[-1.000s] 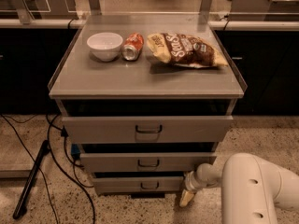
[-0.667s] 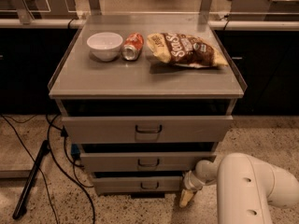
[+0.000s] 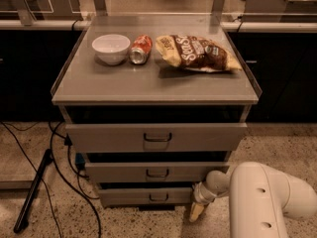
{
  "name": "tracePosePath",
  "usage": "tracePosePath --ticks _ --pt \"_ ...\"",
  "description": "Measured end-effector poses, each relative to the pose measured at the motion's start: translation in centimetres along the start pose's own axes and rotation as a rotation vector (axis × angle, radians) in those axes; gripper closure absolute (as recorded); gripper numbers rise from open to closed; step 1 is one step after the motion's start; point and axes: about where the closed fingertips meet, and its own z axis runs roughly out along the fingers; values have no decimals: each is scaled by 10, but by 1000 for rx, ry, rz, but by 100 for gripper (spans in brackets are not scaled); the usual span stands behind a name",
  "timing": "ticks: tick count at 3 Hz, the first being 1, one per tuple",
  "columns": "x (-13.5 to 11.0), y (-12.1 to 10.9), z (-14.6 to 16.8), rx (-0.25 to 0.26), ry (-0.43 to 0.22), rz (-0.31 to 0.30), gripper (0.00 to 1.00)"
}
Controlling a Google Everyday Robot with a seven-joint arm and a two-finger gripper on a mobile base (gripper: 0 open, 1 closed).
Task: Open bottom drawer
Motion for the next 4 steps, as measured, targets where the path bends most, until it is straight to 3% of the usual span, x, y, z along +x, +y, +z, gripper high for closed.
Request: tracePosePath --ticks 4 --pt "20 36 -15 -75 38 82 0"
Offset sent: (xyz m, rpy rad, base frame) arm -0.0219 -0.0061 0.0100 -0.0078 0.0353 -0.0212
